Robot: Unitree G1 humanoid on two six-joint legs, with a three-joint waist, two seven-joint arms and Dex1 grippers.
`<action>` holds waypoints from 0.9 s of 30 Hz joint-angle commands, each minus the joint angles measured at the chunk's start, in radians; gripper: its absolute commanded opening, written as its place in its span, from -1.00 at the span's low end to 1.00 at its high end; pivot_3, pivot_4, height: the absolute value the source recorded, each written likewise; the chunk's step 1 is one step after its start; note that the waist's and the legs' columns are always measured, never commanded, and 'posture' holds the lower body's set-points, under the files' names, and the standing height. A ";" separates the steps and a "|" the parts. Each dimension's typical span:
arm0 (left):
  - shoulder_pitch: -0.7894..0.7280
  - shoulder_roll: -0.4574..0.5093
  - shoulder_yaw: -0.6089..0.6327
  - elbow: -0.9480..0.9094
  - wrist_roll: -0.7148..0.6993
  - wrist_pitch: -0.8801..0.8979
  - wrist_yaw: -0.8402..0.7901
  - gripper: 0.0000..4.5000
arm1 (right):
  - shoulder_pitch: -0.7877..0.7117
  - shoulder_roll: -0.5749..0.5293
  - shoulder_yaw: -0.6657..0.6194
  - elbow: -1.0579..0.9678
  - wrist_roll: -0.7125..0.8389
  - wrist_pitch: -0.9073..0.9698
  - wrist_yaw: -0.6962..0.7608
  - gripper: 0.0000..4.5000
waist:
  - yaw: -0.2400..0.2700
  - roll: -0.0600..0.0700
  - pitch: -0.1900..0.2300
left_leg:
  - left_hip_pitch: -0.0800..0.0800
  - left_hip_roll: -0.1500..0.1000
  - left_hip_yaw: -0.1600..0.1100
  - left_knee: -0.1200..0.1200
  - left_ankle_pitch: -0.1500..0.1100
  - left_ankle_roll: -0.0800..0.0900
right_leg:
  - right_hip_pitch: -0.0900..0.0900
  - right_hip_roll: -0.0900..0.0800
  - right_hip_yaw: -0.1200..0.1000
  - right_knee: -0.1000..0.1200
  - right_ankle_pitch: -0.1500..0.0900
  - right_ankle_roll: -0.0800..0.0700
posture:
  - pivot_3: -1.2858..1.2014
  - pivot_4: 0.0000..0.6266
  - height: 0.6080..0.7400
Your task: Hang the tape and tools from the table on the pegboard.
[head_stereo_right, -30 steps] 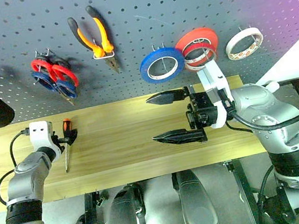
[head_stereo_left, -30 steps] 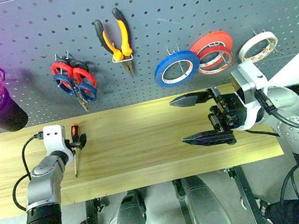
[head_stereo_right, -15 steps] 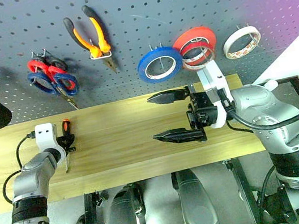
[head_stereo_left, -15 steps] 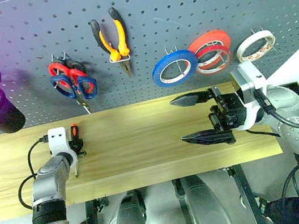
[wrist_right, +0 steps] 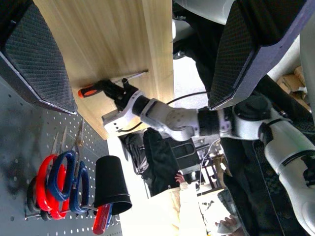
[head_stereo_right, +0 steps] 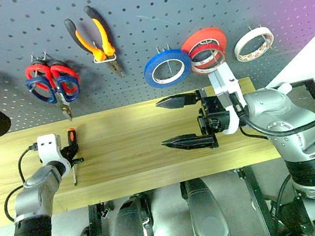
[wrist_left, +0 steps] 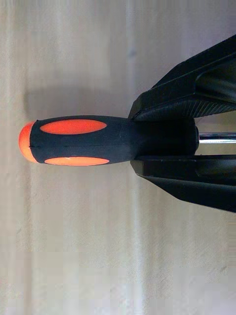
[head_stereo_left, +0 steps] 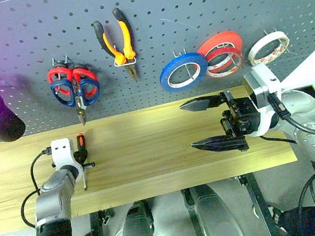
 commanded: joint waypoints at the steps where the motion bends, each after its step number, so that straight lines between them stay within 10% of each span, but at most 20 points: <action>1: 0.143 -0.003 0.006 -0.201 0.034 -0.157 -0.016 -0.75 | -0.007 -0.009 -0.013 -0.007 -0.002 -0.028 0.025 1.00 | 0.001 0.000 0.000 | 0.000 0.000 0.000 -0.001 0.000 0.000 | -0.001 0.000 0.000 0.000 0.000 0.000 | -0.09 0.17 0.90; 27: 0.444 -0.041 0.171 -0.773 0.050 -0.404 0.031 -0.75 | -0.099 0.025 0.031 0.190 -0.101 -0.138 0.159 1.00 | 0.018 -0.002 -0.001 | -0.001 0.000 0.003 -0.009 0.000 0.000 | -0.005 0.002 0.003 -0.004 0.000 0.000 | 0.03 -0.06 0.90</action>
